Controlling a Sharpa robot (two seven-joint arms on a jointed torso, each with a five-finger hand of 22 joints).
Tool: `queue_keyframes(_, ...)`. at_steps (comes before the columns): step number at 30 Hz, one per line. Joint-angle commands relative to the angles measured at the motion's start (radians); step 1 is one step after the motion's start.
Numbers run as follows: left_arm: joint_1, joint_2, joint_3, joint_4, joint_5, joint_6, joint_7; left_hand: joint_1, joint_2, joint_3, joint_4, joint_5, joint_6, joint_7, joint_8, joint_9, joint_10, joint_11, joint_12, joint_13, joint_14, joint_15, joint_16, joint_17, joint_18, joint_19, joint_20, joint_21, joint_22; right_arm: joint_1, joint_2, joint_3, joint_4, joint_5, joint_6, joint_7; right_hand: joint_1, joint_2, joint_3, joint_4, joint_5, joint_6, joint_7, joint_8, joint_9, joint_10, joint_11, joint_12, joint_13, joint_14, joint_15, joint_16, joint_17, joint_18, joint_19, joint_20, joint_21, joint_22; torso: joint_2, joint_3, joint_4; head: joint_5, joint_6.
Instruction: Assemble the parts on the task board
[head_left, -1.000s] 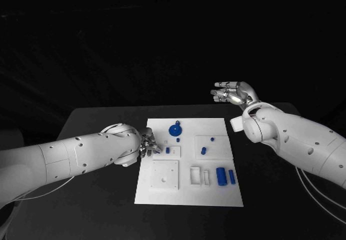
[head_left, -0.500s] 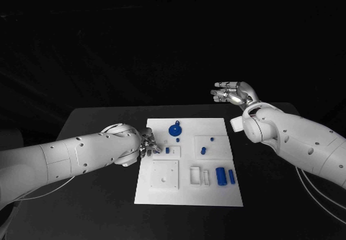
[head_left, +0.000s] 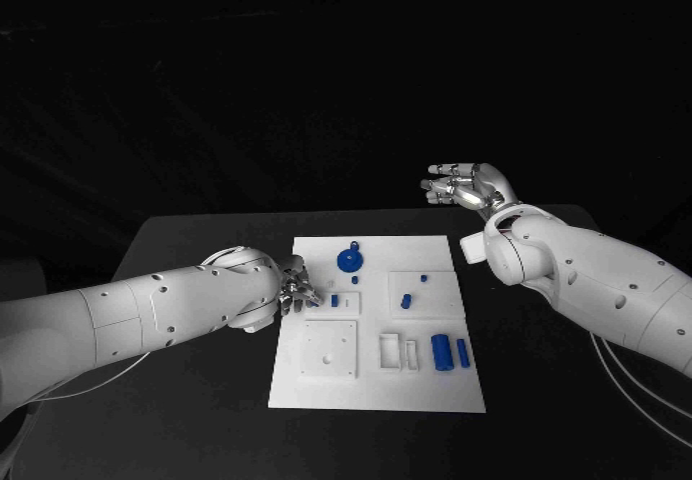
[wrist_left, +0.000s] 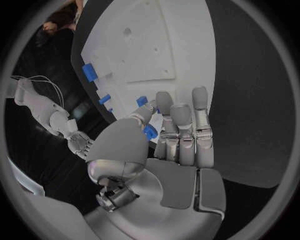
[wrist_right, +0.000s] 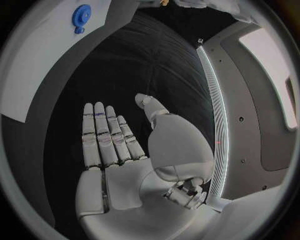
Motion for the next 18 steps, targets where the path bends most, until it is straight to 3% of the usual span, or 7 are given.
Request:
queue_keyframes(1,-0.006,0.007,-0.003,0.001,-0.003,0.043,-0.002,0.009,0.011,0.027,-0.023,-0.002,0.094,-0.095,0.005,0.000,0.006,-0.007,0.003,0.001,0.003,-0.004,-0.006,0.001,0.006,-0.001,-0.008,0.001,0.016,0.000,-0.001,0.001,0.002,-0.006,0.014,0.008,-0.011,0.002,0.007,0.001,0.007,-0.004,0.000,-0.003,-0.001,-0.003,0.002,0.002,-0.001,-0.005,-0.002,-0.005,-0.002,0.013,-0.007,-0.001,-0.004,-0.001,0.000,-0.0002,-0.0004,-0.001,0.001)
queue_keyframes(18,-0.007,0.011,-0.003,-0.003,-0.002,0.067,-0.007,0.011,0.012,0.026,-0.026,-0.001,0.094,-0.095,0.004,0.000,0.005,-0.006,0.004,0.001,0.002,-0.003,-0.006,0.001,0.005,-0.002,-0.008,0.001,0.016,-0.001,-0.001,0.001,0.001,-0.006,0.015,0.008,-0.010,0.001,0.006,0.002,0.007,-0.003,0.001,-0.003,-0.001,-0.003,0.002,0.002,-0.001,-0.005,-0.002,-0.005,-0.002,0.013,-0.007,-0.001,-0.004,-0.001,0.000,-0.0002,0.0000,-0.003,0.000)
